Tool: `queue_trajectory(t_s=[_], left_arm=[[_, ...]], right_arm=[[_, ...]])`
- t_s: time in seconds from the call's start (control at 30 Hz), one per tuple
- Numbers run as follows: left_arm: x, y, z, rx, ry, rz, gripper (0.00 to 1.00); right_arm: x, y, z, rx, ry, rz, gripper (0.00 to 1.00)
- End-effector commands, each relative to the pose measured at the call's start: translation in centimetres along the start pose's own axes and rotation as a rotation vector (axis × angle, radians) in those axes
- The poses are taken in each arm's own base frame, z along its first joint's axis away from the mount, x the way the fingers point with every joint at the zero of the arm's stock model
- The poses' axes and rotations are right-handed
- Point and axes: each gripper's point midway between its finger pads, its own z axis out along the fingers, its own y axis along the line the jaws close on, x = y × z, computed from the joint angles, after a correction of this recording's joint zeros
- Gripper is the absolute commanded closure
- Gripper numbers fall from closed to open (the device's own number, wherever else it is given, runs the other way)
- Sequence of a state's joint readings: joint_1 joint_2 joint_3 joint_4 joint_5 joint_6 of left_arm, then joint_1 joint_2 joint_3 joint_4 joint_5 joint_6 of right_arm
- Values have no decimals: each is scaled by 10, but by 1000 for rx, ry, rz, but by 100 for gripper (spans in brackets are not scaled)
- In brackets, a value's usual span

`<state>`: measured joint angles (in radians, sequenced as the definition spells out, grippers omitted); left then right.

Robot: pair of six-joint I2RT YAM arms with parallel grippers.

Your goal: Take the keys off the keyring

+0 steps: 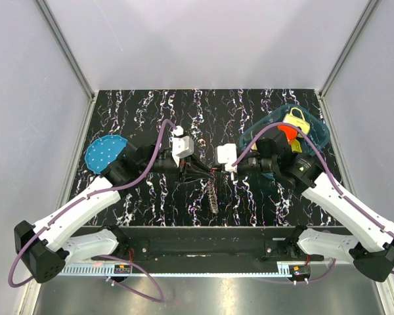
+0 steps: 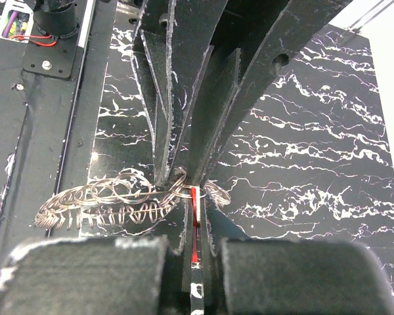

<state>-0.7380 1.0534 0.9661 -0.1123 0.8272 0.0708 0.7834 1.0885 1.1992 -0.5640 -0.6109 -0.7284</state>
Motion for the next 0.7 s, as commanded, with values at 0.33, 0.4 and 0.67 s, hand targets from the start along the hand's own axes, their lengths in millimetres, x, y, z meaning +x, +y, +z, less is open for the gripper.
queue_trajectory(t_s=[0.33, 0.4, 0.67], left_arm=[[-16, -12, 5, 92, -23, 3, 67], [-17, -11, 4, 86, -19, 9, 67], [-19, -18, 3, 119, -21, 4, 84]], right_arm=[[-29, -18, -8, 77, -89, -99, 100], [-28, -19, -7, 79, -87, -99, 100], [-26, -20, -7, 85, -81, -101, 100]])
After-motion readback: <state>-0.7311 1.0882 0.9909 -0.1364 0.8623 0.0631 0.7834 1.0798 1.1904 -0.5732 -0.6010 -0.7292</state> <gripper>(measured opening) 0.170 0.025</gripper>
